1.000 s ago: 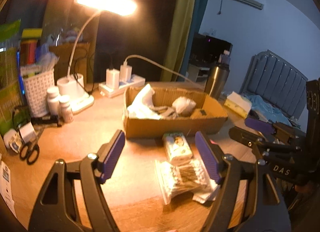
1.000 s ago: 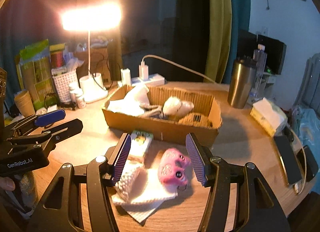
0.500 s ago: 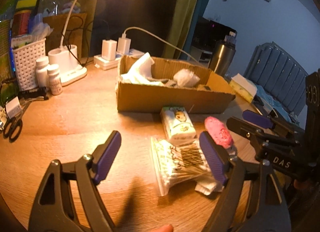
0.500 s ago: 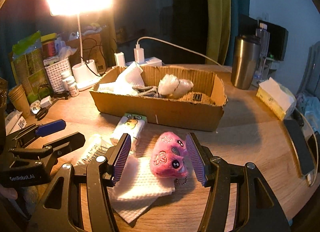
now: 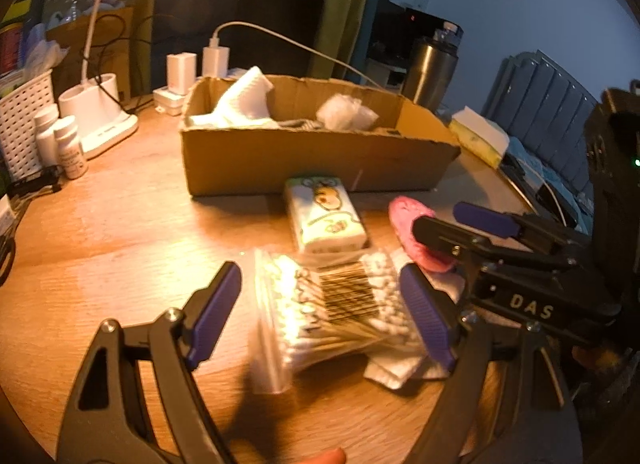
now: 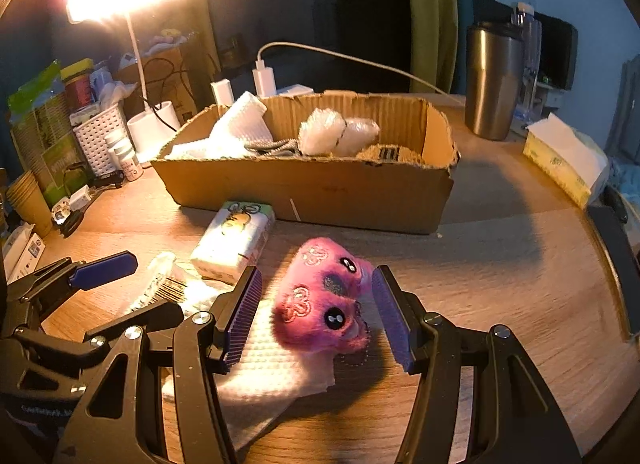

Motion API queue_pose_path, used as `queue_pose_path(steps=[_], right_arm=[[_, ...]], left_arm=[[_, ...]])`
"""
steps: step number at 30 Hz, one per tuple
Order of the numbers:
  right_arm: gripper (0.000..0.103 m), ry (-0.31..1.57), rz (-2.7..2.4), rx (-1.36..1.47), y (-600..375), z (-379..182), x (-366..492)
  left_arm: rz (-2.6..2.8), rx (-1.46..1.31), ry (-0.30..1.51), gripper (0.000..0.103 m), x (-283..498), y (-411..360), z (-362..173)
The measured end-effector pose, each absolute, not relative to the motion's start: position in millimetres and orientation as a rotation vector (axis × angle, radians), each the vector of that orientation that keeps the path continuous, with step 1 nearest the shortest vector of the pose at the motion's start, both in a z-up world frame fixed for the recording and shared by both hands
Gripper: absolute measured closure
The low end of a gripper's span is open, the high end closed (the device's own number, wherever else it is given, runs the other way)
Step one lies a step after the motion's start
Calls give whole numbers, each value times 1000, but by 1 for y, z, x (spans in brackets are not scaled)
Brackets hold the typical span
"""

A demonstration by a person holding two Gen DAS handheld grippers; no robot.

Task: Organize soft objects
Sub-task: 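Close the right gripper on the pink plush while the left gripper approaches the swab bag, then grasp the clear cotton swab bag with the left gripper while the right gripper lifts the plush, then carry the pink plush and the swab bag over the box with both grippers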

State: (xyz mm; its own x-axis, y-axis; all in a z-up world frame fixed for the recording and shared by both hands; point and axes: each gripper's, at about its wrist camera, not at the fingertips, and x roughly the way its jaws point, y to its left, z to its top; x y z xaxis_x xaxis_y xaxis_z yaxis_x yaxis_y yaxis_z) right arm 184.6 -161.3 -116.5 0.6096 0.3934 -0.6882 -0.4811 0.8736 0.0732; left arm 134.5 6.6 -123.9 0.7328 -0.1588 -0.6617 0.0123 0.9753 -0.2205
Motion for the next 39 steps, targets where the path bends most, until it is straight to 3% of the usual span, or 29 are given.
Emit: queue_pose_path(steps=[9, 12, 17, 20, 39], right_arm=[[43, 810, 509, -107, -167, -127, 192], [55, 826, 519, -113, -166, -128, 194], [63, 816, 535, -121, -166, -125, 192], [63, 803, 532, -118, -171, -121, 191], [63, 645, 486, -125, -193, -65, 168]], left_arm=[[-89, -182, 816, 20, 150, -4, -132], [-83, -174, 839, 20, 154, -7, -135], [-84, -167, 853, 21, 158, -9, -138], [-96, -178, 847, 28, 157, -8, -138], [-116, -211, 714, 29, 134, 4, -94]])
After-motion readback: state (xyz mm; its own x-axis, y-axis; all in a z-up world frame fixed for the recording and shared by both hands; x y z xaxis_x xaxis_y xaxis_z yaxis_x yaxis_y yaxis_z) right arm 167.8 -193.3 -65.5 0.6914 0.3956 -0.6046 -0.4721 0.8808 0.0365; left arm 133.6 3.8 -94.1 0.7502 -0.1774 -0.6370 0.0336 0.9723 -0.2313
